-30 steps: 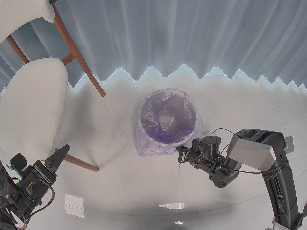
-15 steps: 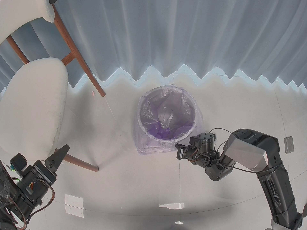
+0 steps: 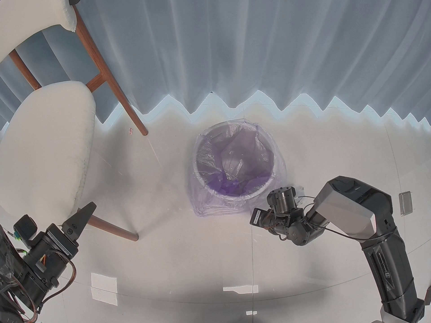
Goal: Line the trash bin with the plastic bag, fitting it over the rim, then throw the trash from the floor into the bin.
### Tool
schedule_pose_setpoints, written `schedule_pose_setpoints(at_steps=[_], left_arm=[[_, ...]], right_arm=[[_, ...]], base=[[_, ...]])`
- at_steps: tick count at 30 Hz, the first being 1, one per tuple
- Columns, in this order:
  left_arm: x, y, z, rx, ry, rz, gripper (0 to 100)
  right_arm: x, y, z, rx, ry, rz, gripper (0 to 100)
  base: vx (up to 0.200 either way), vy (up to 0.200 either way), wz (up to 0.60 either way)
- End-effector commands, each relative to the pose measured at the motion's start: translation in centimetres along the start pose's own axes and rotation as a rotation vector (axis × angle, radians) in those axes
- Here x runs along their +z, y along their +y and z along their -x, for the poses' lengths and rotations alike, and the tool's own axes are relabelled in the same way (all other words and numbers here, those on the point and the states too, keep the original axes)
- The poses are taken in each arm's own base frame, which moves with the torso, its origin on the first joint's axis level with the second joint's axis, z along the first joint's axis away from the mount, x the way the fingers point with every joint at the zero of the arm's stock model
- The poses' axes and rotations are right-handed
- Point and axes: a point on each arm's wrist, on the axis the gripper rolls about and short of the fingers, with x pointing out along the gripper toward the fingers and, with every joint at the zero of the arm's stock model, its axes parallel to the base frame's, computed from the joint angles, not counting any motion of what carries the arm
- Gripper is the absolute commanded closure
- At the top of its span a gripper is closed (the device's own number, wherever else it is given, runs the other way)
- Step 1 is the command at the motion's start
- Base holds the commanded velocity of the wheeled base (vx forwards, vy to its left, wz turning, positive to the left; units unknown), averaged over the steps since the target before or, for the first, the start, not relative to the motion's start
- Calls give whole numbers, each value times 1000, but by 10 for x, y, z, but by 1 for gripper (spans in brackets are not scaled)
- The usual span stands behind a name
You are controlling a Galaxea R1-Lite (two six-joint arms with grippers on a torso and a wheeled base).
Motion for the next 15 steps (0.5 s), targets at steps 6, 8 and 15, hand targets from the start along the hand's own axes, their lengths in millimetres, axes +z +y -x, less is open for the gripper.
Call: schedule_pose_setpoints(at_steps=[6, 8, 15], left_arm=[[-3, 4, 1, 25, 7, -6, 0], [-3, 4, 1, 25, 7, -9, 0], [-6, 6, -4, 44, 26, -11, 0]], right_arm=[[23, 9, 7, -58, -44, -194, 100], [34, 19, 25, -35, -85, -205, 100], [40, 48, 156, 36, -52, -252, 100]], base=[[0, 0, 0], [0, 0, 0], [0, 0, 0]])
